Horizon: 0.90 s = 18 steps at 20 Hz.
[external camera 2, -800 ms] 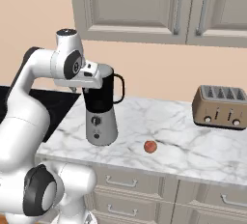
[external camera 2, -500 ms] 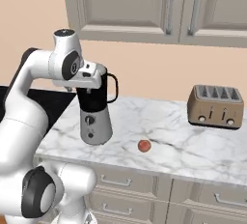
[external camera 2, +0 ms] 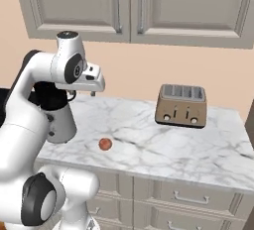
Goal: Open the blender lid, put the peach in the blender, close the lid, and start the blender.
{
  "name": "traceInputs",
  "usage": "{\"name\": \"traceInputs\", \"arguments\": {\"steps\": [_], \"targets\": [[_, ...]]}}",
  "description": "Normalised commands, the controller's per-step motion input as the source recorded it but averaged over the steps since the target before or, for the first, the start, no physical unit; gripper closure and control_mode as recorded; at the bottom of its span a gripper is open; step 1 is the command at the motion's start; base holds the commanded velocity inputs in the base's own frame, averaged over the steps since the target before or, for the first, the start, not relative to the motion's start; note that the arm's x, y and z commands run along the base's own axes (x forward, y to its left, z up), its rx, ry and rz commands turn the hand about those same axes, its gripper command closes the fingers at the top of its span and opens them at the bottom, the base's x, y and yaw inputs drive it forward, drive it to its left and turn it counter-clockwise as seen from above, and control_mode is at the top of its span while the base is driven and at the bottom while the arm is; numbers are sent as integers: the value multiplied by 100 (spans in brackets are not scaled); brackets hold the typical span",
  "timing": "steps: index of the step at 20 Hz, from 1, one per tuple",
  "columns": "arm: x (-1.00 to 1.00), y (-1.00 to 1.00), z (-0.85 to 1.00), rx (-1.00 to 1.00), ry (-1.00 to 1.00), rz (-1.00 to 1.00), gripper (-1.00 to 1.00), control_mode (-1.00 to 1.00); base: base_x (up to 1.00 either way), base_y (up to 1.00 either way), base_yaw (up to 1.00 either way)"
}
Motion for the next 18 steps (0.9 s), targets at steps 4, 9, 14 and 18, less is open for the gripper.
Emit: {"name": "traceInputs", "arguments": {"steps": [4, 9, 14, 18], "targets": [[0, 0, 0, 0, 0, 0, -100, 100, 23, -60, 0], [0, 0, 0, 0, 0, 0, -100, 100, 31, -20, 0], [0, 0, 0, 0, 0, 0, -100, 100, 15, -8, 0], [-4, 4, 11, 0, -2, -3, -100, -100, 0, 0, 0]]}}
